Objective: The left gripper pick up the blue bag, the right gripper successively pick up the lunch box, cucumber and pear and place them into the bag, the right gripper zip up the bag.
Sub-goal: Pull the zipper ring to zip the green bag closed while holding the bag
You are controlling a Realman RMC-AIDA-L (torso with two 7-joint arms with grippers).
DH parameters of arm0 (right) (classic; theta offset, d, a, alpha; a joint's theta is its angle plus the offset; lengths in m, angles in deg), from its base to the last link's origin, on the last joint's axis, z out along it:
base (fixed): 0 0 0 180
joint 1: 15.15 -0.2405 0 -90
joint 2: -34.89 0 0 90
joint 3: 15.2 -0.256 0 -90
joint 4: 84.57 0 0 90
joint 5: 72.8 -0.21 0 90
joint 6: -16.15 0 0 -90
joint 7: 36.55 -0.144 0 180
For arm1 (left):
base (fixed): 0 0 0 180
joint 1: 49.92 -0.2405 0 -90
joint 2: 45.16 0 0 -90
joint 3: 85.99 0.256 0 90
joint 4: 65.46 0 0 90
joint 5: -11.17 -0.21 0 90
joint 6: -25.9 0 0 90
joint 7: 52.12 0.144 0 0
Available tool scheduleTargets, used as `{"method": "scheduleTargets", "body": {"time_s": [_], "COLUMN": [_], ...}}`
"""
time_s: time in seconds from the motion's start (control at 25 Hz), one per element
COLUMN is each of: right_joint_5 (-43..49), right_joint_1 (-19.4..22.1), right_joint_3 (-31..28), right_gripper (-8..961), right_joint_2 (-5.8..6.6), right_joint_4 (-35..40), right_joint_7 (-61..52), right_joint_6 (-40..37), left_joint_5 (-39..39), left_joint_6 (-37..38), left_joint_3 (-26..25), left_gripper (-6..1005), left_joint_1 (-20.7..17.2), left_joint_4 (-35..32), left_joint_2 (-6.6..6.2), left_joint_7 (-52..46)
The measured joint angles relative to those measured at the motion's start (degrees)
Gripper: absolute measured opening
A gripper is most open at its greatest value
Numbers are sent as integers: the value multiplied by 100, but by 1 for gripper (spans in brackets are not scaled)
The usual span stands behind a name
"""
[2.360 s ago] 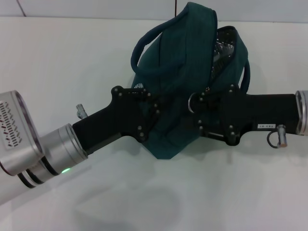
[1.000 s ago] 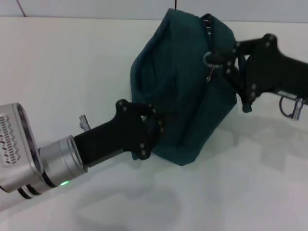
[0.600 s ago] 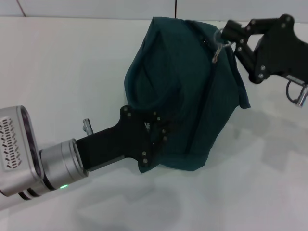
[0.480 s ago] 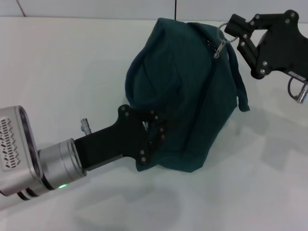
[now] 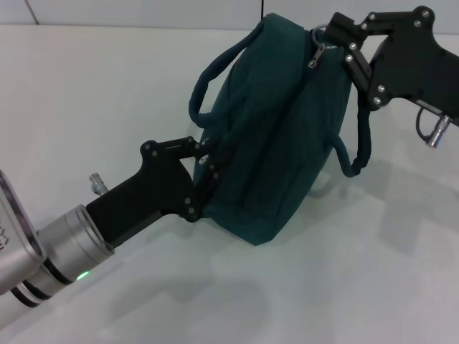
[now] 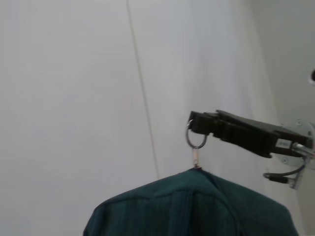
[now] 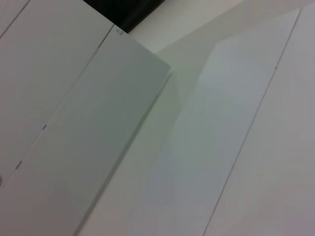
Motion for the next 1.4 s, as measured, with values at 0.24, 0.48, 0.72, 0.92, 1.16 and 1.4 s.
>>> {"method": "scheduleTargets", "body": {"time_s": [0.24, 0.48, 0.72, 0.92, 1.16, 1.4], "right_joint_5": [0, -1, 0, 1, -134, -188], "right_joint_1": [-122, -193, -198, -204, -182, -166], "right_joint_3": [37, 60, 75, 156, 298, 353], "right_gripper": [28, 23, 19, 19, 19, 20], "right_joint_2": [1, 1, 1, 1, 0, 0], "right_joint_4": [-61, -62, -67, -73, -70, -70], "right_joint_7": [19, 25, 68, 73, 76, 76], "right_joint_6": [206, 279, 281, 289, 283, 254], "left_joint_5": [409, 551, 642, 789, 802, 748], "left_joint_6": [271, 353, 175, -136, -293, -299], "left_joint_3": [-16, 10, -21, -27, -6, 11], "left_gripper": [188, 440, 617, 595, 468, 315], "left_joint_1": [21, 269, 551, 752, 788, 765], "left_joint_4": [89, 124, 138, 105, 81, 81], "left_joint_2": [12, 14, 13, 13, 9, 1], "left_joint_7": [-216, -459, -829, -1096, -1093, -1010]}}
